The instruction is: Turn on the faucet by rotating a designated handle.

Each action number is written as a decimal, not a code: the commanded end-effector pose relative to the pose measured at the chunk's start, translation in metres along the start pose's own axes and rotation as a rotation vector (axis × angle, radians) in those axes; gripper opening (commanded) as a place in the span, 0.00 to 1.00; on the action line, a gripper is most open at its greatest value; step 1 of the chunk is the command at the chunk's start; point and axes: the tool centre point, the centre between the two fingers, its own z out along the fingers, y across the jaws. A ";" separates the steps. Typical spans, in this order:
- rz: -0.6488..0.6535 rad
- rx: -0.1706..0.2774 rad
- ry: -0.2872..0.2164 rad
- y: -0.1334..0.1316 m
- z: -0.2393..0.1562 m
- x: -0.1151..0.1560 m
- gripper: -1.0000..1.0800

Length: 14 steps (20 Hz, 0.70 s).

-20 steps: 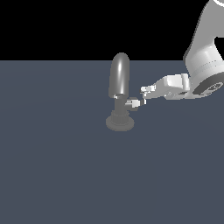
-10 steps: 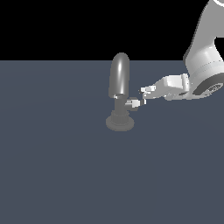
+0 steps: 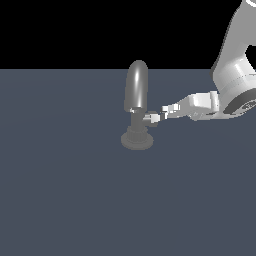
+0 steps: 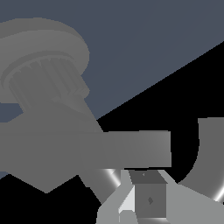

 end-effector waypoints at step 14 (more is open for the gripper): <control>-0.016 0.001 0.004 -0.006 0.000 0.048 0.00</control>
